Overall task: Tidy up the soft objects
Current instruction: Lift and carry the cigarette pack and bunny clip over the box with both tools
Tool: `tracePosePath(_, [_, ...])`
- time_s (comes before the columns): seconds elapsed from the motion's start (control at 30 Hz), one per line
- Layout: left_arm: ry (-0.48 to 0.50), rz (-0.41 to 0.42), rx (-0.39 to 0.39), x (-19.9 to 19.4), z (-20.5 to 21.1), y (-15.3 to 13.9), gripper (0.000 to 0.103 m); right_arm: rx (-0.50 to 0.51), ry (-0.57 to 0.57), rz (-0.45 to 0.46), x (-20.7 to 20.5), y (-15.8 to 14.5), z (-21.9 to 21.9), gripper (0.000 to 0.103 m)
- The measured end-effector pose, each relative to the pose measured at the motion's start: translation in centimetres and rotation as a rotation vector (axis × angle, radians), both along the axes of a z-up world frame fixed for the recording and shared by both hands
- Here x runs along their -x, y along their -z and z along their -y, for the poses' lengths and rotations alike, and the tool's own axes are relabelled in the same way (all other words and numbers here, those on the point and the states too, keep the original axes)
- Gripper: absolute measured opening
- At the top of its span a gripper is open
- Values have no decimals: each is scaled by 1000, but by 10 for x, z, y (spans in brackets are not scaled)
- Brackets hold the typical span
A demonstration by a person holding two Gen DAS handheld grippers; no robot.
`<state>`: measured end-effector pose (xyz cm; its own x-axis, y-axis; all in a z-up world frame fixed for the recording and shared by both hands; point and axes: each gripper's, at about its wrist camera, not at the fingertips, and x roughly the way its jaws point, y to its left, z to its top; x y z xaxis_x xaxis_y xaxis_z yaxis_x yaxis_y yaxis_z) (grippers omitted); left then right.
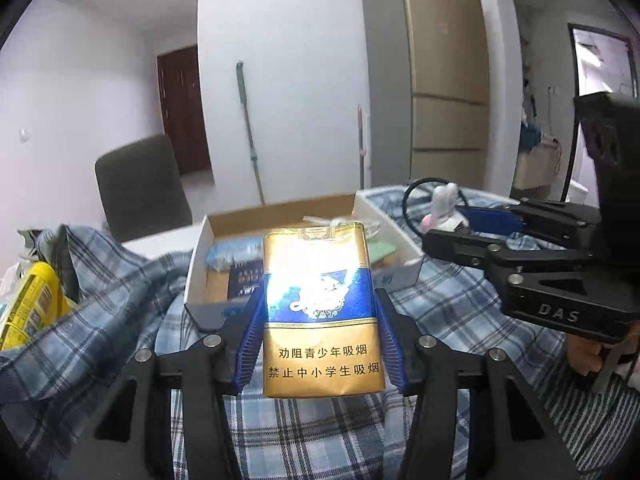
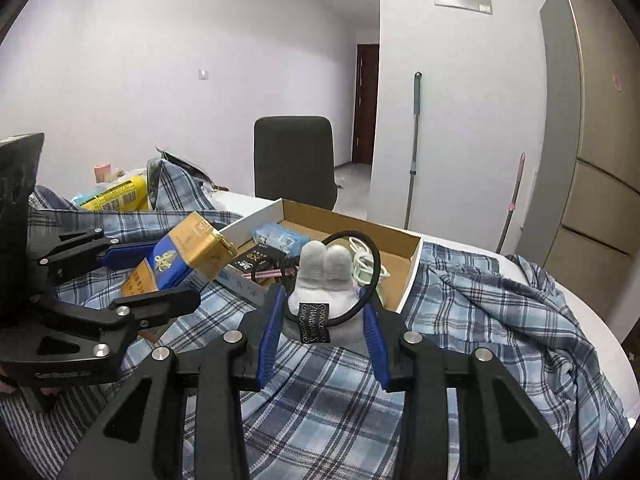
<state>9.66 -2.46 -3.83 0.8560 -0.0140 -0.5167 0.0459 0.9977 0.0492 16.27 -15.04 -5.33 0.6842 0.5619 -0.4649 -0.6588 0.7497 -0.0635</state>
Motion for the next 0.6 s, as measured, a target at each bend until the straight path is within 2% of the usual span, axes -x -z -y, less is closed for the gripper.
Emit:
tracePosePath(0.27, [30,134,-21,25,9,-15,54,-29,8,46,6,-7,2,37])
tracePosePath(0.33, [27,158,-4,29,8,-23,54,-23,22,57,11,-16,2,37])
tracePosePath(0.47, [18,187,47,31,5,-49,54,-50,15,51,20,-44,1,37])
tracePosePath(0.6, [29,226,-22,23,17,-90,54,-74,39,62,20,-78,-4,37])
